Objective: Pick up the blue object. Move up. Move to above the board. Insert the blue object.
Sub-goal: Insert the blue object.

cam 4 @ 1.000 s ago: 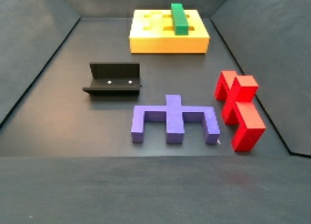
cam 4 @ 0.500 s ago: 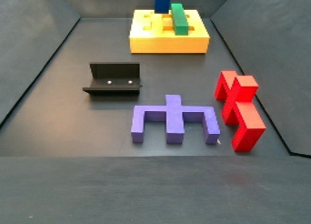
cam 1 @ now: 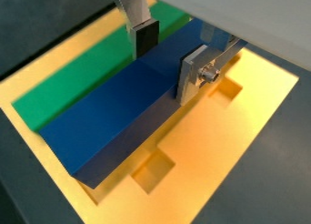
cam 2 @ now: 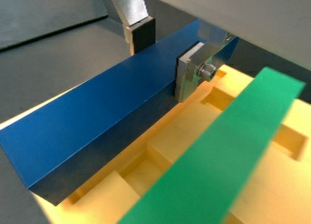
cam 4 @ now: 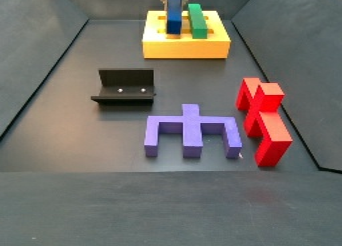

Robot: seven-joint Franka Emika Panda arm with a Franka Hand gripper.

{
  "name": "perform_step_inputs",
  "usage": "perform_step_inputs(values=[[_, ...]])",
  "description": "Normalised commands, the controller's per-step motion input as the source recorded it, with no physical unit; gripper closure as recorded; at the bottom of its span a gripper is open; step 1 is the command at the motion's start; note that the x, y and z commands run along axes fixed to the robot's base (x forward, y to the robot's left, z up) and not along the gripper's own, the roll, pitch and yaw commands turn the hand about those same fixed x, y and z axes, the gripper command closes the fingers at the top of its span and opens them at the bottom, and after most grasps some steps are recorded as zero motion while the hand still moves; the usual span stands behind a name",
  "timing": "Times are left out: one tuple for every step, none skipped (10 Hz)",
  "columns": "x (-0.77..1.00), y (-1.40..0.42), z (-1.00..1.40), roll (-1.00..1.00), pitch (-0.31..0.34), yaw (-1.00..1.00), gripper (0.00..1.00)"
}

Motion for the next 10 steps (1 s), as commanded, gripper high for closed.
perform_step_inputs(values=[[0.27,-0.22,-0.34,0.09,0.0,0.0,1.0],[0.27,-0.2,-0.19,0.17,0.059,0.0,1.0],[0.09,-0.14,-0.07,0.27,0.12,0.0,1.0],[0.02,-0.13,-0.04,0.3,0.113,0.03,1.0],[0.0,-0.11,-0.04,0.37,0.113,0.08,1.0],[-0.12,-0.13,-0.02,0.44,0.084,0.17,1.0],[-0.03,-0.03,-0.07,0.36,0.077,0.15,1.0],[0.0,0.0,-0.09,0.32,0.084,0.18,1.0],[0.0,0.12,-0.16,0.23,0.081,0.09,1.0],[0.0,0.19,-0.19,0.19,0.067,0.0,1.0]])
